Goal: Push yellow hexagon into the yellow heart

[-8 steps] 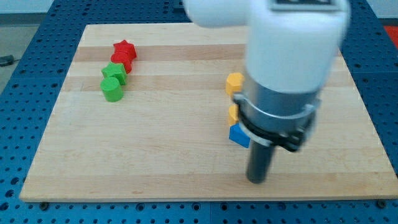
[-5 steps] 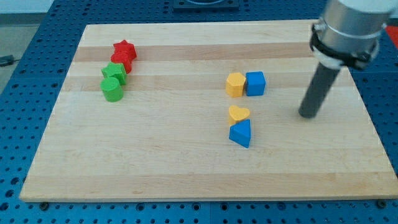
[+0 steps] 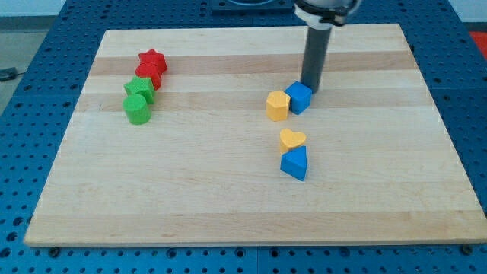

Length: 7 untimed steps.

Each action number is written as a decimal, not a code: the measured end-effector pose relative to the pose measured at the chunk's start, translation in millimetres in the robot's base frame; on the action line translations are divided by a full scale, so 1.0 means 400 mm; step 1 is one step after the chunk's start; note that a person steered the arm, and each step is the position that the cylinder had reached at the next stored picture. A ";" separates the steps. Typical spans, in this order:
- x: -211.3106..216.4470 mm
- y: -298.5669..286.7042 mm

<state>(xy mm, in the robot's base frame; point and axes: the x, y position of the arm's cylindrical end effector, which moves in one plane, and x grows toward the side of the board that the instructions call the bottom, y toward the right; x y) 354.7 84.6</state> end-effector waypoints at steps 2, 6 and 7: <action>-0.028 -0.104; 0.180 -0.101; 0.185 -0.100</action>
<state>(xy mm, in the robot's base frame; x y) 428.7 44.5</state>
